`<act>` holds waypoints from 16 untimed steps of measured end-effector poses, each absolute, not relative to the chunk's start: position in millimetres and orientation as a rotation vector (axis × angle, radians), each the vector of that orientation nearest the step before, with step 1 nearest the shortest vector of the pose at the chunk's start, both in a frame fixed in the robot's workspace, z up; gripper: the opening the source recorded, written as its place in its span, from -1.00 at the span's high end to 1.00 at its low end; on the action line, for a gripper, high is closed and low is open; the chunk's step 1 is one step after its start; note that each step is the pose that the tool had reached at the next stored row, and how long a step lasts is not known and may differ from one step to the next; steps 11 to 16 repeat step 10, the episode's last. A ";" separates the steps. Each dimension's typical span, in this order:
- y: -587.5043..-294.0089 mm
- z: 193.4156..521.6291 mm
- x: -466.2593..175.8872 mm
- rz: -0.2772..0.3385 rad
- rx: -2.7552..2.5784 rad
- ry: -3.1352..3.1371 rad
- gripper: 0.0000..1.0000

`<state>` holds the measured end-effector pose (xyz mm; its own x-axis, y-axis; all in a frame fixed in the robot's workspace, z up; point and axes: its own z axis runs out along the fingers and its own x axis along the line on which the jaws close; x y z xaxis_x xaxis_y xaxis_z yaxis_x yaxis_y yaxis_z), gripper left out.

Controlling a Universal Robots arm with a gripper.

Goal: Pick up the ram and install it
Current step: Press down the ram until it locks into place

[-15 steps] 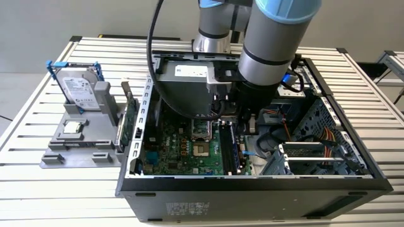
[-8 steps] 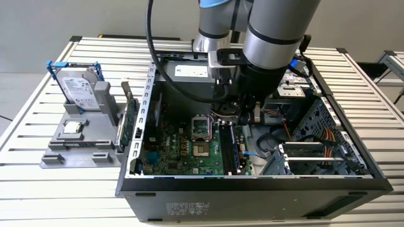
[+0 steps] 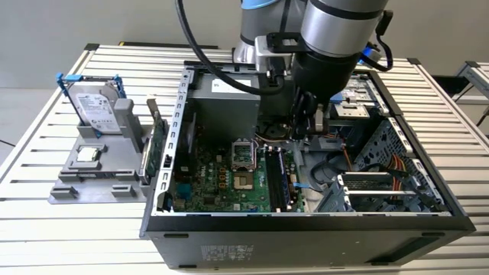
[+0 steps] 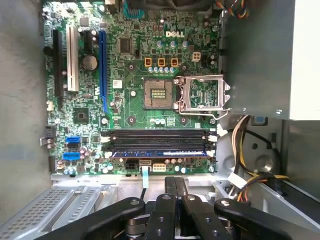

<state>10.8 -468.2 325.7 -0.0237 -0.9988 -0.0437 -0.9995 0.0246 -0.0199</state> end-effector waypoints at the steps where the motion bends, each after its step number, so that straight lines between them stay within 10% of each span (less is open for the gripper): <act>1: -468.2 328.5 10.8 0.025 -2.163 2.216 1.00; 16: -466.7 328.7 10.8 0.025 -2.163 2.216 1.00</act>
